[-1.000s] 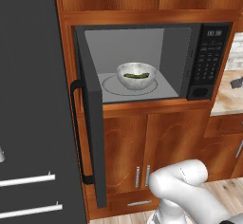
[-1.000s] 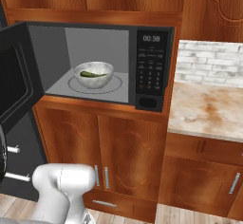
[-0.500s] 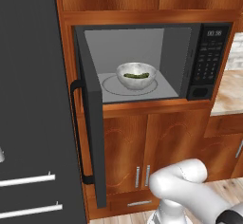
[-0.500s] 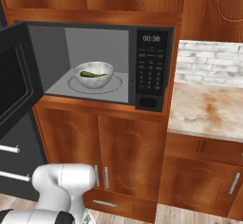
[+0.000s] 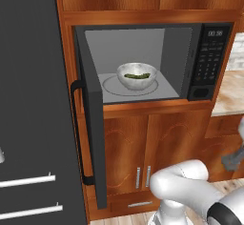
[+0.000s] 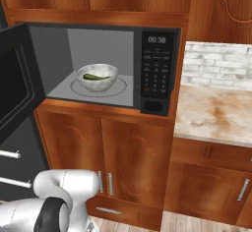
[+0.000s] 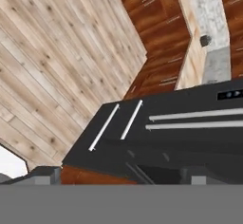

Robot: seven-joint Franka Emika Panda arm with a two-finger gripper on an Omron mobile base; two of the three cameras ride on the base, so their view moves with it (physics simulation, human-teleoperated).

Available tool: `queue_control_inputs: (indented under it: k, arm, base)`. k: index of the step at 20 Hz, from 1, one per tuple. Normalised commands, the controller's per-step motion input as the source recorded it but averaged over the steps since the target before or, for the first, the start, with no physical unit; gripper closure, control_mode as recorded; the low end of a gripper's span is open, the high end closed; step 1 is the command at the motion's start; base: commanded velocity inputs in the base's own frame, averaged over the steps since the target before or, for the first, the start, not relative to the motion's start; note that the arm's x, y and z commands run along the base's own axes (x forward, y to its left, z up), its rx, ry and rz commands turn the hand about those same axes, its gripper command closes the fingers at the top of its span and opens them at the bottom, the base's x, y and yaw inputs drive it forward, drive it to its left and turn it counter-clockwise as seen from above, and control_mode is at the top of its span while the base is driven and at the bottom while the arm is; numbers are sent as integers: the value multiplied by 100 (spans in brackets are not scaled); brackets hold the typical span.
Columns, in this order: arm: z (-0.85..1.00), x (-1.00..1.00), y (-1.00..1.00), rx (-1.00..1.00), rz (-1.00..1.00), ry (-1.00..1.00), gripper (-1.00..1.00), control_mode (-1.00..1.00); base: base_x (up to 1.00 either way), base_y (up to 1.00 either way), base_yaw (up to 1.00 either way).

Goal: Pick the squash from the sink and place it in the bowl. Then pick the bowl and place it in the microwave. Then close the microwave door and press the start button.

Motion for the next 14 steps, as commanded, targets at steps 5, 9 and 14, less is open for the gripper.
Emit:
queue_control_inputs:
  k: [5,9,14]
  arm:
    - [-64,40,42,0,0,4,-100,-100]
    - [-32,-3,46,0,0,-5,-100,-100]
    - [-17,45,31,0,-6,-2,-100,-100]
  base:
    - [0,0,0]
    - [0,0,0]
    - [0,0,0]
